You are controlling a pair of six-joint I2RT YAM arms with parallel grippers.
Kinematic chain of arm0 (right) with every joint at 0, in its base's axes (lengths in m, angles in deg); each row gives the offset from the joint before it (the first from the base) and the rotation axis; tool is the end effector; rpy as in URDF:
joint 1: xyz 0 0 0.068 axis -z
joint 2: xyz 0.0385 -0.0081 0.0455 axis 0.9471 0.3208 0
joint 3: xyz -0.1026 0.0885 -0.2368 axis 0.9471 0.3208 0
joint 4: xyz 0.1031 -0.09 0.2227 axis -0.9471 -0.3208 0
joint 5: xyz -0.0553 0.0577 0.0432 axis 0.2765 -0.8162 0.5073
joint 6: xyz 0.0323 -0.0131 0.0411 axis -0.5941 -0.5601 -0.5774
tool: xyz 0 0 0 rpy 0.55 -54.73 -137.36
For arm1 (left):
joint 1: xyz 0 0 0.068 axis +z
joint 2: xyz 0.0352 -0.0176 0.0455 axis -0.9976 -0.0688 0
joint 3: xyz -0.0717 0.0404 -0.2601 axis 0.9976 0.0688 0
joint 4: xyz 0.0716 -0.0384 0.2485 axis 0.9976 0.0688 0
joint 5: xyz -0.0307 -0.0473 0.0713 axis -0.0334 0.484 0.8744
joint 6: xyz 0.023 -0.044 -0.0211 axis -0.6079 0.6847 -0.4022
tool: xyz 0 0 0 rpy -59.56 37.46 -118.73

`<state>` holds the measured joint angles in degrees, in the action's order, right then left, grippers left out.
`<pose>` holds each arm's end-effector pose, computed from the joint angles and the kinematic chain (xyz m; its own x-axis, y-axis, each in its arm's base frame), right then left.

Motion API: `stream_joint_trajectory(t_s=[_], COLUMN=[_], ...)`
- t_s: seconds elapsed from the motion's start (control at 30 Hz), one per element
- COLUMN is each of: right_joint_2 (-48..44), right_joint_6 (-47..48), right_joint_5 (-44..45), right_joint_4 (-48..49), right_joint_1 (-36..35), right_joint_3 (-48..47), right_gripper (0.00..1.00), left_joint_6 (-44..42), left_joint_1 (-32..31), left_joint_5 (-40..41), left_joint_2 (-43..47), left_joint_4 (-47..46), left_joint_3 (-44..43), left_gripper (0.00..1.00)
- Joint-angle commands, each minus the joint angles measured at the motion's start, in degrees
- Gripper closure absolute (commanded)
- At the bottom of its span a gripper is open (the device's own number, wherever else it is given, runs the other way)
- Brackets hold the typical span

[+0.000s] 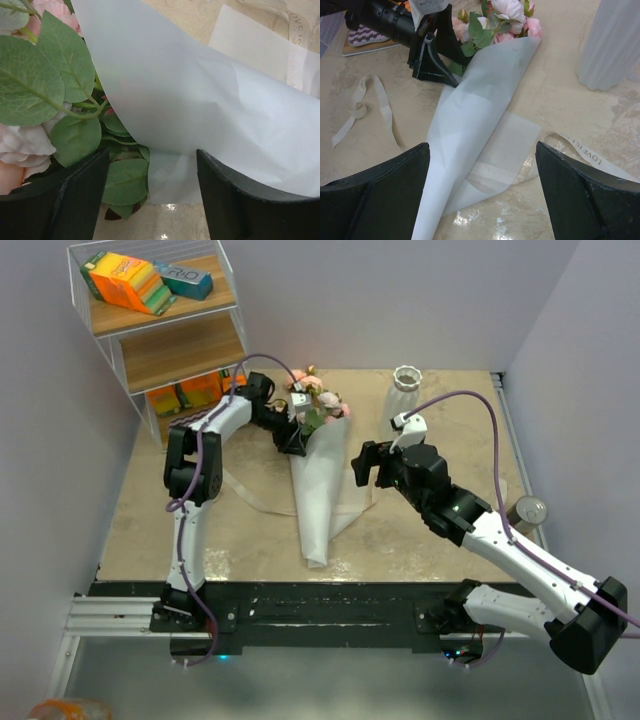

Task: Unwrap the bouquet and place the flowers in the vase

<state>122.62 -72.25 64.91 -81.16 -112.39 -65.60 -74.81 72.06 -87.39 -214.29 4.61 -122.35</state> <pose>0.1859 0.1483 0.3286 -0.3602 0.1257 -0.9244 -0.3138 0.9168 0.2469 0.4658 -0.1455 0.1633 -0.3432 0.5101 -0.7887 0.9389 0.2106 -0.2724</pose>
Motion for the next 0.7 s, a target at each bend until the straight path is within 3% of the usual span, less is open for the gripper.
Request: stream_joint_trajectory(t_s=[0.0, 0.03, 0.1, 0.13, 0.17, 0.2, 0.67], right_joint_2=[-0.07, 0.01, 0.28, 0.45, 0.45, 0.54, -0.69], right_joint_6=[0.85, 0.76, 0.94, 0.94, 0.85, 0.94, 1.11], right_joint_5=[-0.97, -0.98, -1.24, -1.41, -1.42, -1.5, -1.5], right_joint_4=[2.51, 2.69, 2.78, 2.95, 2.86, 2.95, 2.42], right_joint_1=[-0.03, -0.12, -0.03, -0.03, -0.12, -0.03, -0.03], right_joint_3=[0.36, 0.36, 0.19, 0.1, -0.08, -0.17, 0.8], right_gripper=[0.11, 0.11, 0.11, 0.11, 0.11, 0.11, 0.11], left_joint_6=[-3.77, -4.13, -4.3, -4.31, -4.31, -4.13, -7.73], left_joint_1=[0.02, 0.02, 0.02, 0.02, 0.02, -0.06, -0.5], left_joint_5=[-2.33, -2.51, -2.95, -3.04, -3.21, -3.3, -3.04], left_joint_2=[0.73, 0.38, 0.03, 0.2, 0.46, 0.73, 3.19], left_joint_4=[7.16, 7.96, 8.75, 8.76, 8.58, 8.41, 14.46], left_joint_3=[-6.19, -6.99, -8.14, -8.14, -8.06, -7.88, -8.49], left_gripper=[0.39, 0.44, 0.64, 0.77, 0.96, 1.0, 1.0])
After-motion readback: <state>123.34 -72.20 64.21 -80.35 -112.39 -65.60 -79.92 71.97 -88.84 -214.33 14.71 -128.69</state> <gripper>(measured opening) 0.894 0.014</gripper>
